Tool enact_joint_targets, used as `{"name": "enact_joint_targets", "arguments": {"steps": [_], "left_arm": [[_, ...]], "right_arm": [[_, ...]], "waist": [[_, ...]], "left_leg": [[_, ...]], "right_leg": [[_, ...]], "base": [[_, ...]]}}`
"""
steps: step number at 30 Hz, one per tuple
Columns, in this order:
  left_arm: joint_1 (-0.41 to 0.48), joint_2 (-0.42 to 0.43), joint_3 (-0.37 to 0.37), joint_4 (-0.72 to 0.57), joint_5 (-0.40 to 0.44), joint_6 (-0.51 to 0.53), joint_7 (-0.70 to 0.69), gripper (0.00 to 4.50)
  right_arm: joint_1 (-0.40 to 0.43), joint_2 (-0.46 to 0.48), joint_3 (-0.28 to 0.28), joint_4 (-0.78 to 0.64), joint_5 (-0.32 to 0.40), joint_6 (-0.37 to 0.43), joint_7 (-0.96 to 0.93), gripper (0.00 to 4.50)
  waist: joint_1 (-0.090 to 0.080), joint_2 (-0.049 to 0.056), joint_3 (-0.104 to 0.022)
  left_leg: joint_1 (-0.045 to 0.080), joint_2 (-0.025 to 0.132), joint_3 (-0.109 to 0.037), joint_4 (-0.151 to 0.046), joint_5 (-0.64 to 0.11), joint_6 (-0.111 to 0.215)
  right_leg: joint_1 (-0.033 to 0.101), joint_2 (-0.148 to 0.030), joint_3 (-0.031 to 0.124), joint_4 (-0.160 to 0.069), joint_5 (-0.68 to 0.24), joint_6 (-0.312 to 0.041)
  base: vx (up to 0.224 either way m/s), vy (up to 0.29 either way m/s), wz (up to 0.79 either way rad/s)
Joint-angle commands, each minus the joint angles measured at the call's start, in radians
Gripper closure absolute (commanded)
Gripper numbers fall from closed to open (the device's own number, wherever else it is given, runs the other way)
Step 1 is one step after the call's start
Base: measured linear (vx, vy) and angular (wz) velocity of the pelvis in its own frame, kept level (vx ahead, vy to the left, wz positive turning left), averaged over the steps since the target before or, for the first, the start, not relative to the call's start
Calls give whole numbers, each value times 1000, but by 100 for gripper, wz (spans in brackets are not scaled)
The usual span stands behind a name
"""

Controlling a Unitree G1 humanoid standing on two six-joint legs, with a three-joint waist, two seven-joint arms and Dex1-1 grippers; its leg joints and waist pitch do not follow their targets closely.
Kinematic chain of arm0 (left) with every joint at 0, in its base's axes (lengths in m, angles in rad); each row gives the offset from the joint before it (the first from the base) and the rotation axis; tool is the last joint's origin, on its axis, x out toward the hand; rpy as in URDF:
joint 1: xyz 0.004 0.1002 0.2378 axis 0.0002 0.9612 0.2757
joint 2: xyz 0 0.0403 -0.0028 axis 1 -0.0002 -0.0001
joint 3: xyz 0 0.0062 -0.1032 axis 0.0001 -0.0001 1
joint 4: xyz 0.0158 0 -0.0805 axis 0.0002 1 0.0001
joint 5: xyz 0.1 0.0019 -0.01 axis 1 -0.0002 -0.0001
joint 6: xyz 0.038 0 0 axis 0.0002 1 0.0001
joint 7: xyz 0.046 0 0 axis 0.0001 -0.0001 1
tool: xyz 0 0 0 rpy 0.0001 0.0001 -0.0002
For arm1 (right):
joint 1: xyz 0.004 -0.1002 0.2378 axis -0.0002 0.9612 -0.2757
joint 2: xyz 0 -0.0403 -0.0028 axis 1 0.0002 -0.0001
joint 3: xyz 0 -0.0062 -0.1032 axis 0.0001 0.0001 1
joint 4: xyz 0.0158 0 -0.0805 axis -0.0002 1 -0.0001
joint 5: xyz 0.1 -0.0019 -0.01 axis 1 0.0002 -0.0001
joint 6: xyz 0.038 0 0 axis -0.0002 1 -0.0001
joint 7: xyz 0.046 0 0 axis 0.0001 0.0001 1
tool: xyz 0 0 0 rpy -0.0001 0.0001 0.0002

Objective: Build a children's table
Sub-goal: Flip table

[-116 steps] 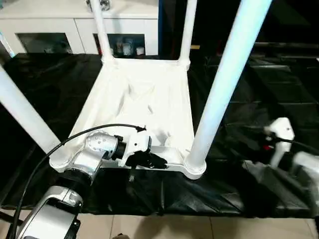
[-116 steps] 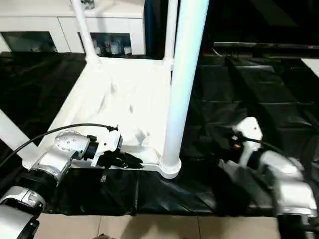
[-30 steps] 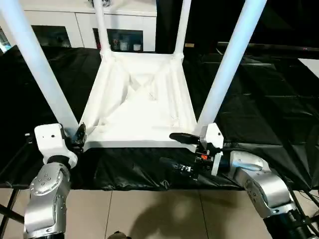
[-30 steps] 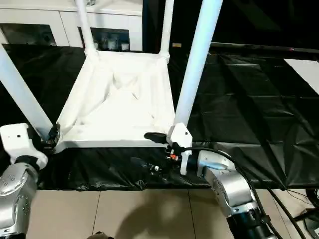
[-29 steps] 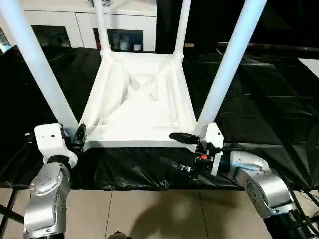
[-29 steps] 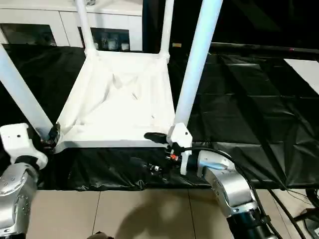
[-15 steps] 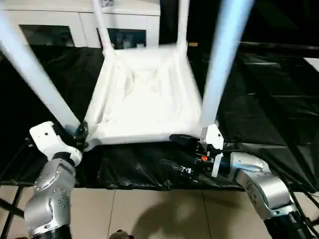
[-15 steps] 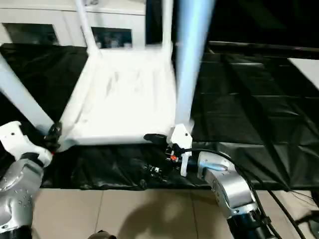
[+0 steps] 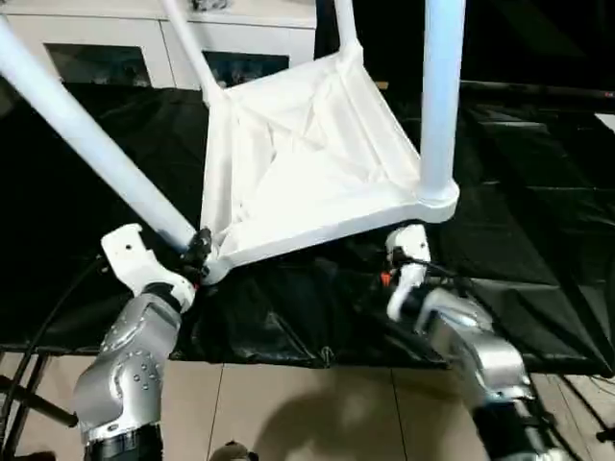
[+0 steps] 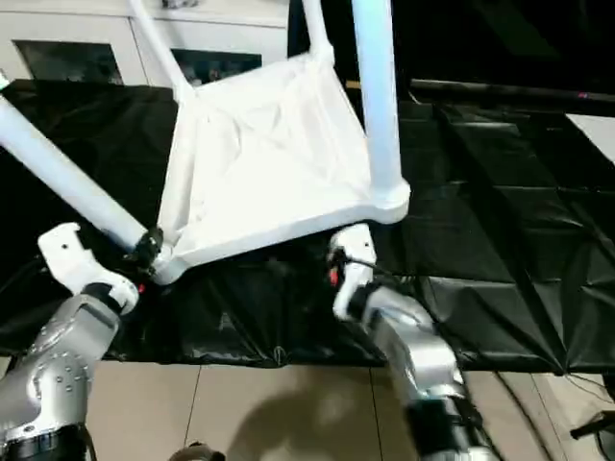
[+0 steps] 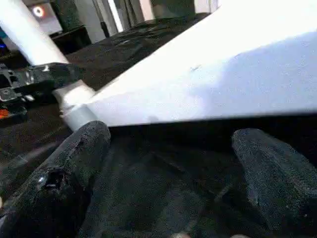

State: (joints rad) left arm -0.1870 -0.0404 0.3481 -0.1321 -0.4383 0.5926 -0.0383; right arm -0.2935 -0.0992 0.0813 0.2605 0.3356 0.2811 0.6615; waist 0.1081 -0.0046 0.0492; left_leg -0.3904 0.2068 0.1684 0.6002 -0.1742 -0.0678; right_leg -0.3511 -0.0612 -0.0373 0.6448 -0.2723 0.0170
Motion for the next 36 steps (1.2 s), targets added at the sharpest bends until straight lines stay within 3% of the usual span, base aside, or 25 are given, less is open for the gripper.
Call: {"name": "enact_joint_targets", "arguments": {"steps": [1, 5, 7, 15, 17, 20, 23, 24, 25, 26, 30, 31, 35, 36], "left_arm": [[-31, -32, -15, -16, -78, 8, -3, 221], [-29, -36, -13, -21, -71, 15, -4, 221], [-26, -37, -14, -25, -69, 19, -3, 221], [-12, -38, -24, -45, -69, 36, 4, 221], [0, -35, -40, -55, -61, 42, -4, 221], [13, -25, -59, -67, -47, 49, -13, 221], [24, -13, -83, -76, -25, 44, -23, 221], [29, -7, -95, -81, -15, 41, -29, 221], [37, -3, -108, -90, -4, 41, -31, 221], [45, 1, -118, -98, 5, 38, -33, 221], [55, 4, -130, -111, 18, 33, -32, 221], [62, 1, -136, -121, 28, 24, -26, 221], [72, 1, -144, -130, 33, 13, -18, 221], [74, 3, -148, -129, 37, 8, -15, 221]], "right_arm": [[-29, 14, -22, 48, 28, -15, 4, 0], [-83, 64, -92, 139, 59, -54, -37, 0], [-127, 95, -145, 215, 80, -81, -61, 0], [-224, 153, -235, 348, 194, -103, -41, 0], [-275, 174, -281, 426, 229, -107, -62, 0], [-345, 192, -333, 530, 247, -120, -80, 0], [-393, 198, -372, 599, 261, -127, -102, 0], [-406, 200, -385, 616, 273, -124, -106, 0], [-427, 200, -404, 646, 292, -110, -122, 18], [-441, 201, -418, 664, 307, -105, -129, 28], [-462, 205, -448, 688, 345, -95, -125, 59], [-481, 207, -477, 711, 370, -96, -117, 69], [-503, 204, -507, 747, 374, -102, -101, 103], [-508, 199, -516, 763, 372, -105, -99, 110]], "waist": [[-3, 0, -60], [-4, 2, -61], [-2, 10, -63], [0, 7, -66], [1, 4, -69], [5, -2, -79], [8, -2, -77], [7, -7, -76], [8, -3, -76], [8, -8, -76], [8, -7, -76], [8, -10, -75], [7, -10, -76], [7, -5, -77]], "left_leg": [[21, 24, -8, -67, -94, 17], [21, 25, -8, -69, -108, 5], [21, 24, -9, -67, -91, 2], [20, 26, -9, -66, -73, 19], [19, 25, -8, -64, -56, 24], [11, 20, -5, -51, 40, 63], [11, 21, -3, -48, 52, 84], [13, 22, -2, -50, 41, 86], [13, 23, -3, -50, 38, 87], [14, 24, -2, -50, 34, 88], [12, 25, -1, -51, 32, 87], [12, 25, -1, -50, 37, 90], [12, 24, 1, -47, 50, 93], [13, 24, 1, -47, 54, 93]], "right_leg": [[24, -64, 35, -72, 156, -187], [24, -65, 35, -71, 156, -192], [24, -64, 34, -68, 178, -196], [27, -66, 31, -61, 229, -207], [28, -66, 30, -59, 239, -212], [29, -62, 28, -43, 363, -228], [24, -62, 27, -41, 378, -232], [24, -61, 25, -44, 356, -231], [24, -64, 26, -44, 340, -231], [24, -64, 26, -44, 335, -231], [24, -65, 26, -44, 311, -227], [24, -65, 26, -44, 310, -226], [23, -64, 26, -42, 319, -232], [21, -64, 25, -42, 322, -233]], "base": [[0, 0, 0], [0, 0, 0], [0, 0, 0], [0, 0, 0], [0, 0, 0], [0, 0, 0], [0, 0, 0], [0, 0, 0], [0, 0, 0], [0, 0, 0], [0, 0, 0], [0, 0, 0], [0, 0, 0], [0, 0, 0]]}}
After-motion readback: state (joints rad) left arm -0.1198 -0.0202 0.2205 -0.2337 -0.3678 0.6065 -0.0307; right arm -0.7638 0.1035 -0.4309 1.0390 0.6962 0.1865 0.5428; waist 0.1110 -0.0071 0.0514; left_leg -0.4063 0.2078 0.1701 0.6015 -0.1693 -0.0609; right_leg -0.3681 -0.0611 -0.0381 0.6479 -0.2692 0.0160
